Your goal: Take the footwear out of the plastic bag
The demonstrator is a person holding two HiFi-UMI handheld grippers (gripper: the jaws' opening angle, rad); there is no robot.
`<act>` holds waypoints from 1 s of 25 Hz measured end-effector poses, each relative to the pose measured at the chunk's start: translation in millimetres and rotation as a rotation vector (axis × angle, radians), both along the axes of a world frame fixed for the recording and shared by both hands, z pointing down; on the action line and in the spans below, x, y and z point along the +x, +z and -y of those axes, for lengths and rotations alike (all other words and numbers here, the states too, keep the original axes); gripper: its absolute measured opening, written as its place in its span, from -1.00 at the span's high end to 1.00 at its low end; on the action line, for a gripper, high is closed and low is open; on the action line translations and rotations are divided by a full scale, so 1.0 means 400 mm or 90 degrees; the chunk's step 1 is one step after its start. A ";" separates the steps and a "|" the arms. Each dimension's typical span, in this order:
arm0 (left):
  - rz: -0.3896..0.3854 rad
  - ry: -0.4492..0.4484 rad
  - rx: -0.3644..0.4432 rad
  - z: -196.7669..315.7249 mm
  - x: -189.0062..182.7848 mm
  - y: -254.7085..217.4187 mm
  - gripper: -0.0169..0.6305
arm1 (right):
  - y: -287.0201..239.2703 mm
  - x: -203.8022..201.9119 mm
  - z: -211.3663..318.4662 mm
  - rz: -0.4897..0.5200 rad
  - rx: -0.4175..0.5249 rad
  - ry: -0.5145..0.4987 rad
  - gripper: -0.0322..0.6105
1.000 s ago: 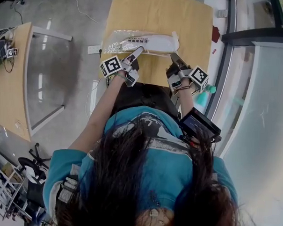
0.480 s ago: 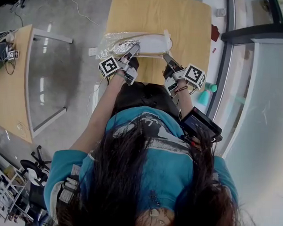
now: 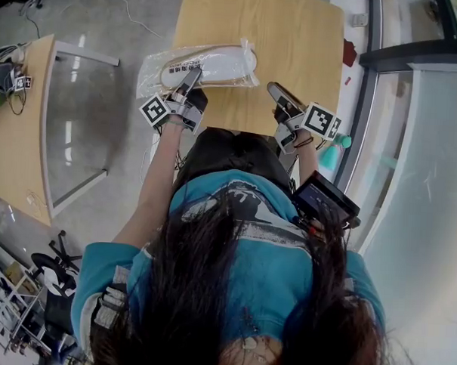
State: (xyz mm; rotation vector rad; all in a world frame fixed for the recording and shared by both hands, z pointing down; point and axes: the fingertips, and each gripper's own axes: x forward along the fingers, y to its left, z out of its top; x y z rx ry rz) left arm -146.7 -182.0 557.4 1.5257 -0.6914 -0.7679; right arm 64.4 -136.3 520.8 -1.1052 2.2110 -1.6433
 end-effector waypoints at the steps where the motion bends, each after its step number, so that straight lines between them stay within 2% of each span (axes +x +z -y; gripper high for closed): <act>1: -0.001 0.006 0.011 -0.006 -0.005 -0.009 0.66 | -0.015 0.003 0.005 0.002 0.015 -0.004 0.57; 4: -0.013 0.031 0.046 -0.036 0.005 -0.036 0.67 | -0.048 -0.008 0.009 0.005 0.048 -0.034 0.46; 8: -0.051 0.049 0.066 -0.063 0.037 -0.061 0.67 | -0.051 -0.035 0.007 0.014 0.049 -0.072 0.33; 14: -0.069 0.069 0.059 -0.085 0.052 -0.065 0.67 | -0.068 -0.063 0.008 0.097 0.024 -0.054 0.33; 22: -0.137 0.058 0.075 -0.098 0.051 -0.088 0.70 | -0.044 -0.055 0.014 0.097 0.025 -0.064 0.33; 25: -0.172 0.058 0.081 -0.099 0.049 -0.101 0.70 | -0.041 -0.052 0.017 0.118 0.022 -0.058 0.33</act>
